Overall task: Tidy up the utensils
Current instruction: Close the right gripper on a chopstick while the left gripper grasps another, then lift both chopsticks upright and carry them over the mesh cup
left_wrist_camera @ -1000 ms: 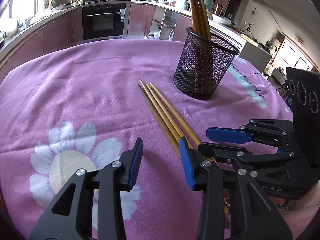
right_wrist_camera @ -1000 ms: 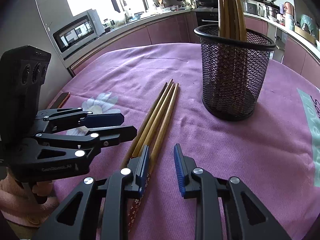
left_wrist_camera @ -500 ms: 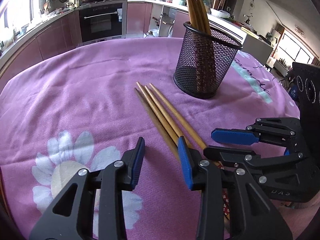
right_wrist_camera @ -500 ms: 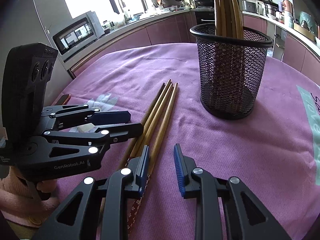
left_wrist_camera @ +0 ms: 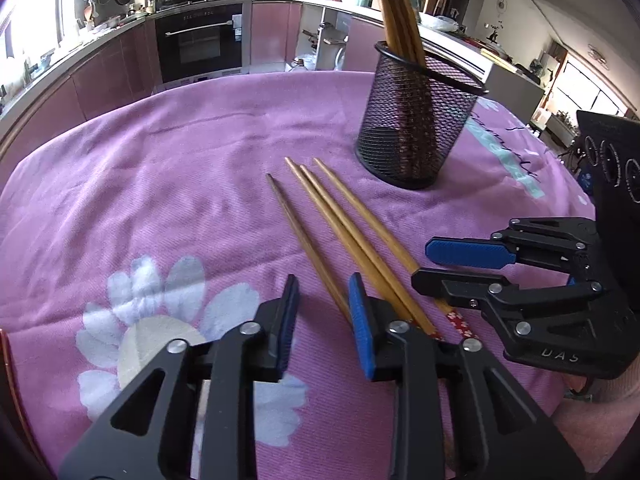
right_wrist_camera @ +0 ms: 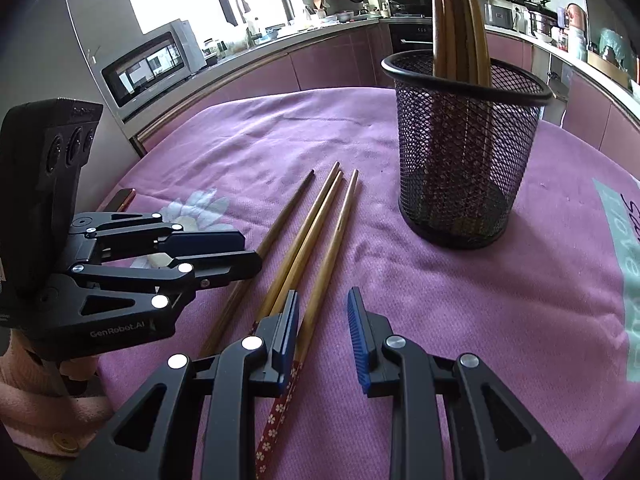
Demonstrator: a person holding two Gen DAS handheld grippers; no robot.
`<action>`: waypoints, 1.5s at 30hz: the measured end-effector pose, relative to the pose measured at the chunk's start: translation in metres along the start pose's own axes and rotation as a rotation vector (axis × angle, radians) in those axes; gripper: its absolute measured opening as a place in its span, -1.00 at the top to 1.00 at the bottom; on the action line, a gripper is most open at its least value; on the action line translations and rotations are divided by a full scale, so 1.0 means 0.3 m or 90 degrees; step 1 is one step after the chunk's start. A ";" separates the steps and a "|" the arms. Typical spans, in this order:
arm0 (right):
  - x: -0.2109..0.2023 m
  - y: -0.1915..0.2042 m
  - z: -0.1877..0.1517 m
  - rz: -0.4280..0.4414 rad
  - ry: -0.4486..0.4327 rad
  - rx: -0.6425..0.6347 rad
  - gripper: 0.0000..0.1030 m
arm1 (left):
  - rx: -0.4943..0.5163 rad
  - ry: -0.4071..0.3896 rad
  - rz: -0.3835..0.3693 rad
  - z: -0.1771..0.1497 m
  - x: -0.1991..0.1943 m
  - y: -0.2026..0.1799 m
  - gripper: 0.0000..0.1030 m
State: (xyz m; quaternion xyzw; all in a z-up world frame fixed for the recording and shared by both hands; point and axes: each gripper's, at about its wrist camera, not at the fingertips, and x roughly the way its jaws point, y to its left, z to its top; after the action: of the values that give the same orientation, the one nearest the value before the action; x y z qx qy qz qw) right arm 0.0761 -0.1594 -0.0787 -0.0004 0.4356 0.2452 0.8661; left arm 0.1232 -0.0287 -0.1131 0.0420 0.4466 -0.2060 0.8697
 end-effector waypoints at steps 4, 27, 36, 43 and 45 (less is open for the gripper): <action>0.020 0.015 0.021 -0.020 0.001 -0.015 0.55 | -0.002 0.001 0.011 0.017 0.015 0.007 0.38; 0.001 -0.032 0.053 -0.006 -0.020 0.028 0.90 | -0.052 -0.034 0.039 0.015 0.002 0.042 0.84; 0.031 -0.027 0.047 -0.022 0.001 0.022 0.89 | -0.042 -0.019 0.046 -0.003 0.006 0.046 0.70; 0.039 -0.012 0.048 -0.040 0.000 0.006 0.88 | -0.041 -0.024 0.058 -0.001 0.013 0.034 0.80; 0.033 -0.016 0.045 -0.036 -0.004 0.010 0.89 | -0.044 -0.024 0.059 -0.002 0.012 0.031 0.81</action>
State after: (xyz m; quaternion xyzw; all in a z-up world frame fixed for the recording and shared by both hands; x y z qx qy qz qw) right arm 0.0933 -0.1564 -0.0788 -0.0055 0.4345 0.2175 0.8740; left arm 0.1283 -0.0211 -0.1173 0.0286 0.4343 -0.1510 0.8876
